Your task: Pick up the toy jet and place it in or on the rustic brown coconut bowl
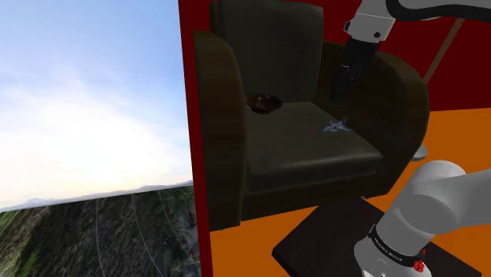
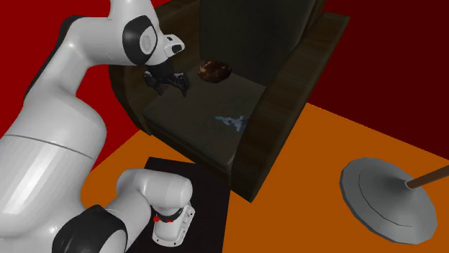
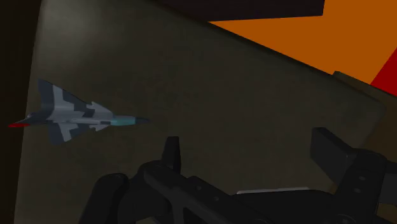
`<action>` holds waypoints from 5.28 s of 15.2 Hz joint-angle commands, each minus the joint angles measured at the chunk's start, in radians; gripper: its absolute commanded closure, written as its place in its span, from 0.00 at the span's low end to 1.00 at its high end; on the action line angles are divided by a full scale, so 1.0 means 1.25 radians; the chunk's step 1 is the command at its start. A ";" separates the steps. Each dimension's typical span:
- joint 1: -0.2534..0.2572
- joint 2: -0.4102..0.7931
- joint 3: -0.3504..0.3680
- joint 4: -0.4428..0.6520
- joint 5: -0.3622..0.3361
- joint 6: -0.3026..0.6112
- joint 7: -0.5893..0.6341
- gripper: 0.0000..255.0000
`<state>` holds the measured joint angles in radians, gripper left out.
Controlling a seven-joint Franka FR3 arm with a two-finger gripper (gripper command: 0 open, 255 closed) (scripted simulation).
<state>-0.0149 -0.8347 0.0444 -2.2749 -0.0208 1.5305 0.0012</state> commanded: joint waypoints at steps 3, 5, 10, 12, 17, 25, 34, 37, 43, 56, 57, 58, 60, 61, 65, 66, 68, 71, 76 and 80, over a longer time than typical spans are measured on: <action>-0.042 0.026 -0.004 -0.016 0.008 0.048 0.076 0.00; -0.083 0.050 -0.009 -0.032 0.016 0.095 0.150 0.00; -0.183 0.103 -0.024 -0.076 0.035 0.208 0.331 0.00; -0.223 0.121 -0.030 -0.097 0.042 0.252 0.402 0.00; -0.319 0.154 -0.048 -0.158 0.061 0.360 0.577 0.00; -0.401 0.184 -0.059 -0.246 0.081 0.490 0.725 0.00; -0.398 0.211 -0.058 -0.276 0.085 0.548 0.723 0.00; -0.398 0.211 -0.058 -0.276 0.085 0.548 0.723 0.00; -0.398 0.211 -0.058 -0.277 0.085 0.547 0.723 1.00; -0.400 0.184 -0.056 -0.197 0.080 0.442 0.732 1.00; -0.400 0.182 -0.056 -0.188 0.079 0.431 0.733 1.00; -0.400 0.181 -0.056 -0.178 0.079 0.419 0.734 1.00; -0.400 0.178 -0.056 -0.158 0.078 0.397 0.736 1.00; -0.401 0.177 -0.056 -0.148 0.078 0.386 0.737 1.00; -0.401 0.175 -0.056 -0.107 0.076 0.342 0.740 1.00; -0.401 0.175 -0.056 -0.096 0.076 0.332 0.741 1.00; -0.401 0.175 -0.056 -0.074 0.075 0.310 0.743 1.00; -0.395 0.196 -0.043 -0.039 0.080 0.297 0.760 1.00; -0.370 0.302 0.020 0.042 0.096 0.328 0.836 1.00; -0.355 0.395 0.067 0.123 0.096 0.344 0.898 1.00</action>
<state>-0.4631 -0.3741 0.1142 -2.1514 0.1001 1.9574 1.1039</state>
